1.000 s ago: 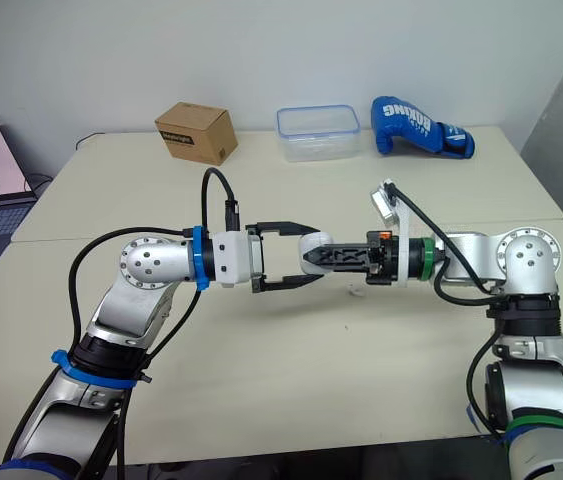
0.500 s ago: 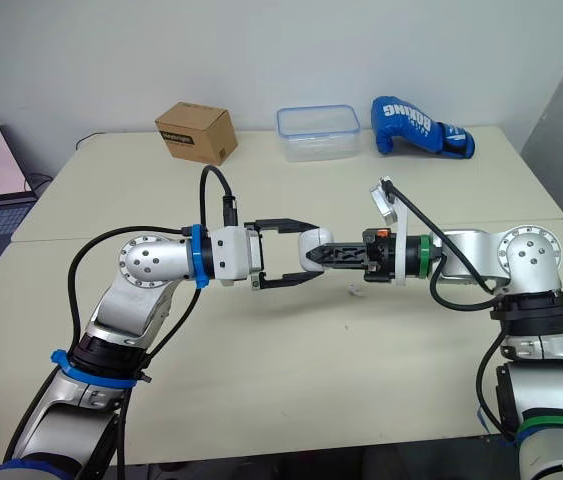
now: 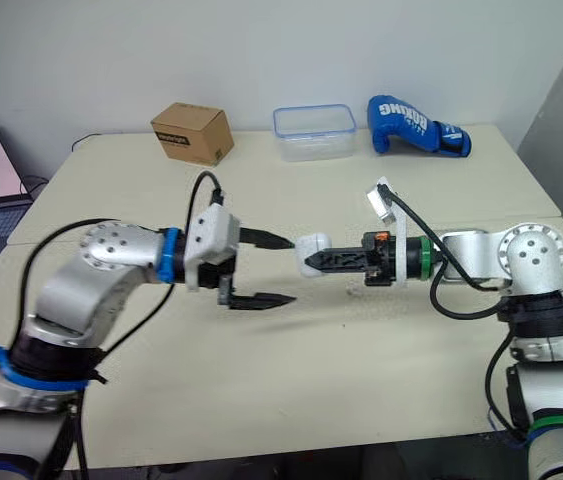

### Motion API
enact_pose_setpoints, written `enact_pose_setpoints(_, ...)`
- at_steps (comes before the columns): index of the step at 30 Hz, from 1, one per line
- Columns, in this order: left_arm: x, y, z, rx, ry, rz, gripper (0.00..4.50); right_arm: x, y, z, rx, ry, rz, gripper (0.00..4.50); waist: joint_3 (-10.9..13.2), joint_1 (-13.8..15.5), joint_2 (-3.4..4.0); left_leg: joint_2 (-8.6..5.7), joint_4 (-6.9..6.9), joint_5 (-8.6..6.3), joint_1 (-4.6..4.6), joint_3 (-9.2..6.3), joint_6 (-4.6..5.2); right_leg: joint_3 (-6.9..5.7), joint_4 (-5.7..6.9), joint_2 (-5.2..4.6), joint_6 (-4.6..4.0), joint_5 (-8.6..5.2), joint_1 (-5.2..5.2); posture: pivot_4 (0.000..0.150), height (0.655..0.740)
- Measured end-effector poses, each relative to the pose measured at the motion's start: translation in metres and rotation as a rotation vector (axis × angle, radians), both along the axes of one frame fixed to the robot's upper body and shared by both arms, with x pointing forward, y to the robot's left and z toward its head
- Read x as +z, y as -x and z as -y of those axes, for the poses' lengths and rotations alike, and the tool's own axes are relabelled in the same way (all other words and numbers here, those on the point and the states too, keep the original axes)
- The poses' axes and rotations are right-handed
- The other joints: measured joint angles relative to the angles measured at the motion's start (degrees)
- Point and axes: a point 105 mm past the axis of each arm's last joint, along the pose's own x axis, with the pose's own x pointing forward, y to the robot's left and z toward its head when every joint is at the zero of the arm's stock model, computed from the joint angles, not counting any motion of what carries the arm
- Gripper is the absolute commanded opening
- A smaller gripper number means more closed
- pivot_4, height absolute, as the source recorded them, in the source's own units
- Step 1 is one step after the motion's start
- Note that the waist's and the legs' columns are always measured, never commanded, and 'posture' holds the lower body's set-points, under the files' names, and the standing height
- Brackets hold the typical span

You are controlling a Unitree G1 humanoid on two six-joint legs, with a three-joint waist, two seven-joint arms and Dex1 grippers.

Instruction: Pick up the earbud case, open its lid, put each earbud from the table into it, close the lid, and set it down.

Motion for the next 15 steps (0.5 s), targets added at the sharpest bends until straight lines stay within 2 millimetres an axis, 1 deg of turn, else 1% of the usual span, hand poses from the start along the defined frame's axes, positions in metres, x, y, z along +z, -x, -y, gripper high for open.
enact_pose_setpoints(3, 0.010, -0.003, -0.006, 0.024, -0.020, -0.063, 4.46, -0.003, -0.003, 0.001, 0.064, 0.152, 0.191, 0.80, 0.0, -0.1, 0.00, 0.00, 0.00, 0.02, 0.00, 0.00, -0.05, -0.02, -0.02, 0.00, 0.05, -0.03, 0.02, 0.150, 0.7307)
enact_pose_setpoints(8, 0.011, -0.014, -0.009, 0.076, -0.042, -0.138, 4.46, -0.018, -0.006, 0.001, 0.229, 0.368, 0.430, 0.80, 0.0, -0.6, -0.02, 0.00, -0.01, 0.03, -0.01, 0.01, -0.07, -0.01, -0.03, -0.01, 0.06, -0.04, -0.02, 0.150, 0.7307)
enact_pose_setpoints(12, 0.005, -0.017, -0.005, 0.060, -0.066, -0.174, 4.46, -0.028, -0.003, -0.005, 0.343, 0.441, 0.511, 0.80, 0.0, -0.7, -0.02, 0.00, -0.01, 0.04, -0.02, 0.01, -0.08, 0.01, -0.01, -0.01, 0.05, -0.03, -0.05, 0.150, 0.7307)
enact_pose_setpoints(15, 0.000, -0.017, 0.003, 0.030, -0.072, -0.194, 3.84, -0.028, -0.002, -0.016, 0.398, 0.448, 0.552, 0.80, 0.0, -0.6, -0.02, 0.01, 0.01, 0.04, -0.03, -0.01, -0.09, 0.00, 0.01, -0.02, 0.05, -0.03, -0.05, 0.150, 0.7307)
